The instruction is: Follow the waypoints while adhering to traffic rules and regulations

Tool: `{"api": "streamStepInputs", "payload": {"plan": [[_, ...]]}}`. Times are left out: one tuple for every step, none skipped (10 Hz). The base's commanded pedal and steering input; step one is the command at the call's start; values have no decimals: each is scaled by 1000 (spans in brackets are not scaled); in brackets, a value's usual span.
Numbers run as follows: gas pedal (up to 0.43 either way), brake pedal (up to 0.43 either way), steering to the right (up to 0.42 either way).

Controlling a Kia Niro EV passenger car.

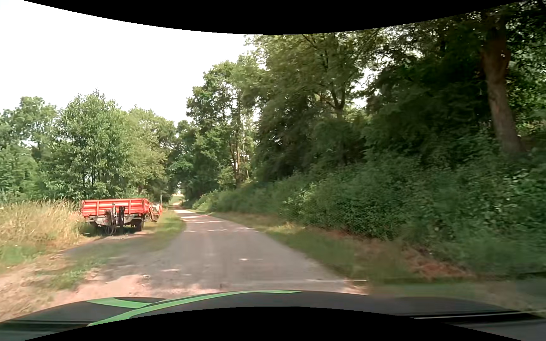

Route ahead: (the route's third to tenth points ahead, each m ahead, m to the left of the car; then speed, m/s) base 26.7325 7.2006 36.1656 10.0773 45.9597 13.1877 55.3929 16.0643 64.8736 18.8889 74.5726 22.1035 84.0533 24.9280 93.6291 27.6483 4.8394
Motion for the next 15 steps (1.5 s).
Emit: {"api": "streamStepInputs", "payload": {"plan": [[169, 0, -140], [169, 0, -132], [169, 0, -128], [169, 0, -127], [177, 0, -128], [177, 0, -127], [177, 0, -126], [177, 0, -119], [177, 0, -108], [177, 0, -95], [177, 0, -90], [189, 0, -90], [189, 0, -89], [189, 0, -87], [189, 0, -84]]}}
